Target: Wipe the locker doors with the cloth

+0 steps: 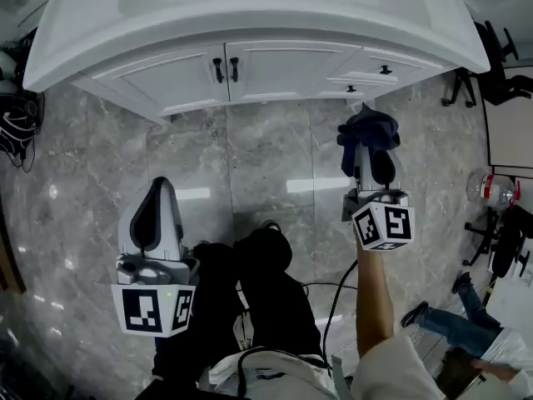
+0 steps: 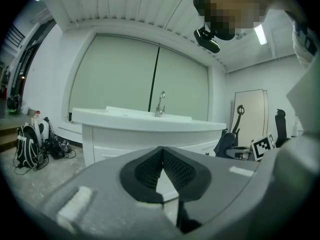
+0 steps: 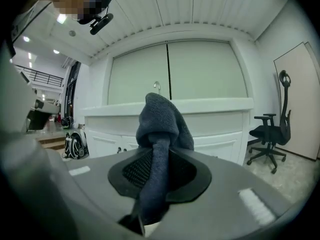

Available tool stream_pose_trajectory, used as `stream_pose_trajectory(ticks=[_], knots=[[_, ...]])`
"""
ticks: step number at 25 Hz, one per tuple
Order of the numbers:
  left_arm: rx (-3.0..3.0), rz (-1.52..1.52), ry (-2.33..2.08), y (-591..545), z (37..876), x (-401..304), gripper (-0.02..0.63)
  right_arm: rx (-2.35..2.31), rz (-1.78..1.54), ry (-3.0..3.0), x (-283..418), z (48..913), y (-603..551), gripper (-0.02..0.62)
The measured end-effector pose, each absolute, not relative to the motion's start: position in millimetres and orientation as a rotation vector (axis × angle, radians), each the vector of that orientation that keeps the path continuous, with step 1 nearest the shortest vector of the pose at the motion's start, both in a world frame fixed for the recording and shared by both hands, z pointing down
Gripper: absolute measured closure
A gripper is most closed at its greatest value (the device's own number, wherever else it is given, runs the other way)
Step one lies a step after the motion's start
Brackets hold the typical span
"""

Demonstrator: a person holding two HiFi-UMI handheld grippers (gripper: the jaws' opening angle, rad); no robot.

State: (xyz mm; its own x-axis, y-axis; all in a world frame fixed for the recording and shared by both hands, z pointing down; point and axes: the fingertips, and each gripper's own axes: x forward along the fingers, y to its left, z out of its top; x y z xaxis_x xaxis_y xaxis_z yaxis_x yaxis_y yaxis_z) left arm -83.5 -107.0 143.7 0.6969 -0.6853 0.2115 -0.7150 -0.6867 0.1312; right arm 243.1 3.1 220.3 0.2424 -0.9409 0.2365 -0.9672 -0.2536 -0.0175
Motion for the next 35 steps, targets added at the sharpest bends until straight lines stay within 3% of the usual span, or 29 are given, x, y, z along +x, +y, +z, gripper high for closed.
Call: stream_pose_trajectory(ticks=[14, 27, 35], knots=[[2.779, 0.197, -1.101, -40, -178, -57, 0.604, 2.305, 0.282, -1.948, 218, -109, 93, 0.515], [2.833, 0.176, -1.002, 26, -257, -81, 0.604, 2.291, 0.175, -2.035, 120, -227, 150, 0.515], [2.818, 0.155, -1.006, 56, -264, -46, 0.604, 2.275, 0.199, -2.034, 154, -242, 199, 0.515]])
